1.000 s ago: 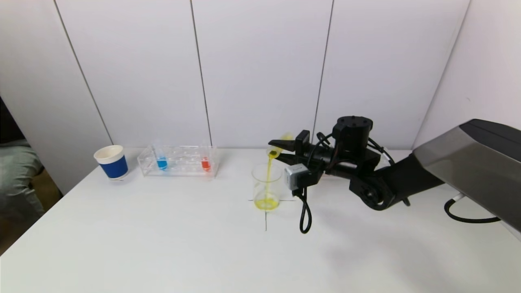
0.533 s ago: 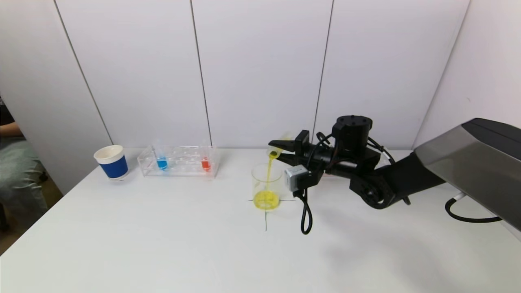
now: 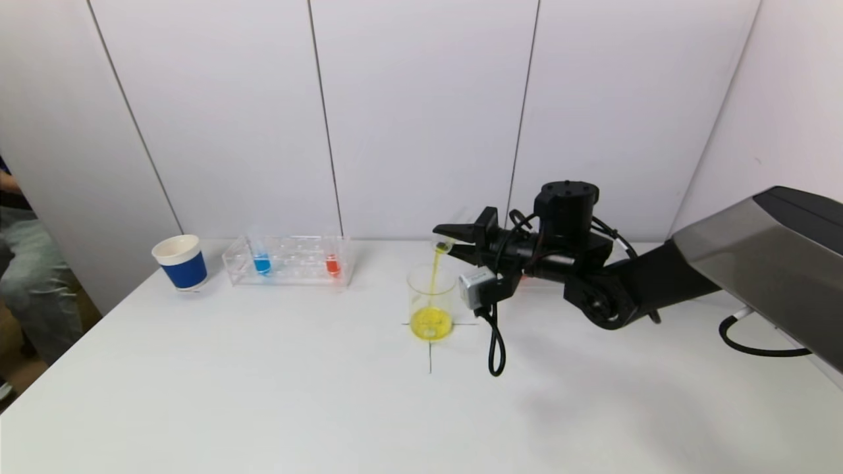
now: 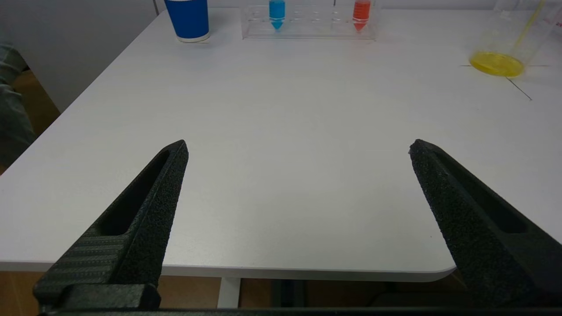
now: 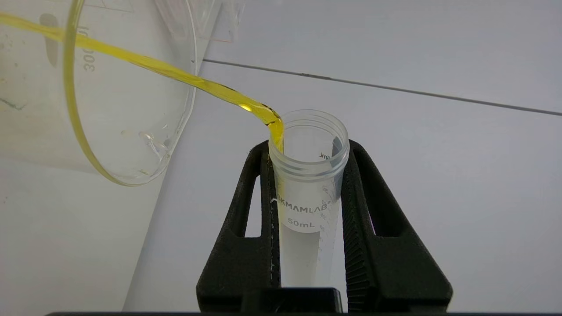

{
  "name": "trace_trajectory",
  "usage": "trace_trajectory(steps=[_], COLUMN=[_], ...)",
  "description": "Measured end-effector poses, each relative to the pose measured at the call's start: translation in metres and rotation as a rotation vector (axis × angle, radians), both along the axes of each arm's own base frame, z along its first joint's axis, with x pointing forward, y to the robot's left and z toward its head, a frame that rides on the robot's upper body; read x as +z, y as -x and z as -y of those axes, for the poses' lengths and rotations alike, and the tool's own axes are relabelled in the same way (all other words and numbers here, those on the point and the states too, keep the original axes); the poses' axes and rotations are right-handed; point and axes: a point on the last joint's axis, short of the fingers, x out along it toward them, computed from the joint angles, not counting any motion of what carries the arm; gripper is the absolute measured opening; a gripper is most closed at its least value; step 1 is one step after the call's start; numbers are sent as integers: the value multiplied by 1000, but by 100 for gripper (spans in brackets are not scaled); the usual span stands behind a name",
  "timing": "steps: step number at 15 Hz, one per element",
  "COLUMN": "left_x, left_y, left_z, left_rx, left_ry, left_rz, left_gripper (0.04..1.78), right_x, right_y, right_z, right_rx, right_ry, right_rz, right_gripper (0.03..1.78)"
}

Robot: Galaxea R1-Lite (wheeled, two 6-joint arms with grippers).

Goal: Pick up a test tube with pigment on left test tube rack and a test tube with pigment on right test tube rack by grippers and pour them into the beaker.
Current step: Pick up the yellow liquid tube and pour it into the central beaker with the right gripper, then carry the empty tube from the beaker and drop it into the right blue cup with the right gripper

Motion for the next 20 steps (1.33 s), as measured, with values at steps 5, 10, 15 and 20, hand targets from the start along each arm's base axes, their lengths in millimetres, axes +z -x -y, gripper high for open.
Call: trace_trajectory(steps=[5,10,15,20], left_x=[0,0,0,0], left_y=[0,0,0,0], left_z=[0,0,0,0], left_rx=[0,0,0,0], left_ry=[0,0,0,0], left_rz=[0,0,0,0], left_gripper=[176,176,176,176], right_x=[1,1,3,5], right_y=[-1,-2,0,4], right_z=[-1,-1,0,1], right_rx=[5,8,2,-10], right_ry=[34,69,54,-43], right_rz=[40,71,45,-34], right_gripper=[46,46,46,46])
